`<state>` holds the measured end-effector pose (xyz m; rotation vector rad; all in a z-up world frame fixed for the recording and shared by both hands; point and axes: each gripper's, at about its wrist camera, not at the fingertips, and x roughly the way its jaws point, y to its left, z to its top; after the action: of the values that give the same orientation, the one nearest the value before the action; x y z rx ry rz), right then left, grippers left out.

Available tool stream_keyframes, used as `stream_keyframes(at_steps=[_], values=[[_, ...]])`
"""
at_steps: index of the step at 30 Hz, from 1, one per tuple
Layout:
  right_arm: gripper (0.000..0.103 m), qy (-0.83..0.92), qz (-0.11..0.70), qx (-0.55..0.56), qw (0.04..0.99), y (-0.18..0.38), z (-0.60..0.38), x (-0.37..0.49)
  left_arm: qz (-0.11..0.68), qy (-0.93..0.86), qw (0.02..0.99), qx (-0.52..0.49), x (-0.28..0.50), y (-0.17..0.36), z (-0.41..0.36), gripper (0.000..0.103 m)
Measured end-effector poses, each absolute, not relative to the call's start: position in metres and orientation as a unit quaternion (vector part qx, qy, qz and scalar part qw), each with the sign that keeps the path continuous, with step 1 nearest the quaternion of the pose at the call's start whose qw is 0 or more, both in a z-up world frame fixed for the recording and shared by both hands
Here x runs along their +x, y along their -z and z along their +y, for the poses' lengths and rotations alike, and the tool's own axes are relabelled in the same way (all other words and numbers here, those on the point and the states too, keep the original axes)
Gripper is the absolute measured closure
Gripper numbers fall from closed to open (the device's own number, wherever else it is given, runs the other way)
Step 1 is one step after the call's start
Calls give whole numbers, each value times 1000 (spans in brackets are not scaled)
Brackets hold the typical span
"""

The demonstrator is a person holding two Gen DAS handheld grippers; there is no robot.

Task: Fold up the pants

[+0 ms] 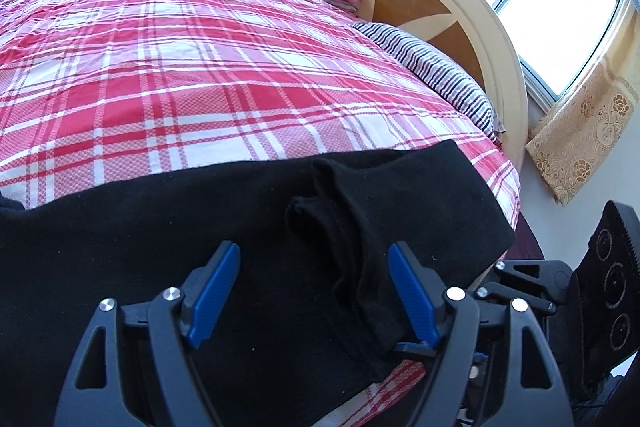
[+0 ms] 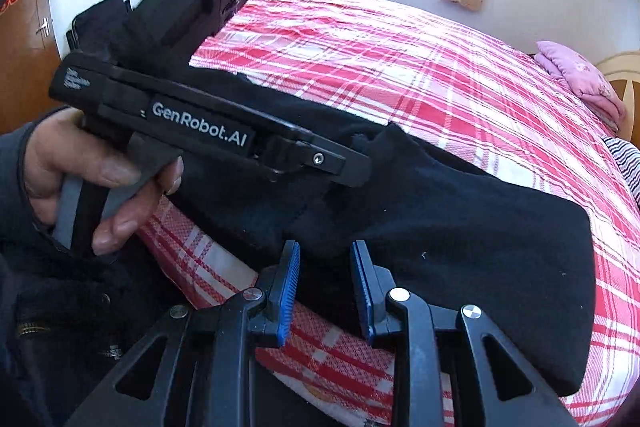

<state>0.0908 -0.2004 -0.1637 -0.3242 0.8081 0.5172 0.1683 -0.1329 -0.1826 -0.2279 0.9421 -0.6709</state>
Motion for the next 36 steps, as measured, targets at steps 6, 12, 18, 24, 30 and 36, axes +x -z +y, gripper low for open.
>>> stream_keyframes(at_steps=[6,12,18,24,30,36], values=[[100,-244,393,-153,873,169,-198,93,445,313,832,-113,169,182,-129,24],[100,-262,388,-124,875,155,-206,80,443,320,830,-112,166,179,-132,24],[100,-271,391,-118,872,155,-210,68,452,329,823,-101,162,184,-145,24],[100,-275,407,-129,862,175,-200,73,452,325,828,-68,161,186,-161,24],[99,-283,396,-117,865,171,-205,76,430,316,846,5,151,183,-183,36],[99,-292,378,-93,873,161,-226,67,419,303,856,3,154,180,-172,73]])
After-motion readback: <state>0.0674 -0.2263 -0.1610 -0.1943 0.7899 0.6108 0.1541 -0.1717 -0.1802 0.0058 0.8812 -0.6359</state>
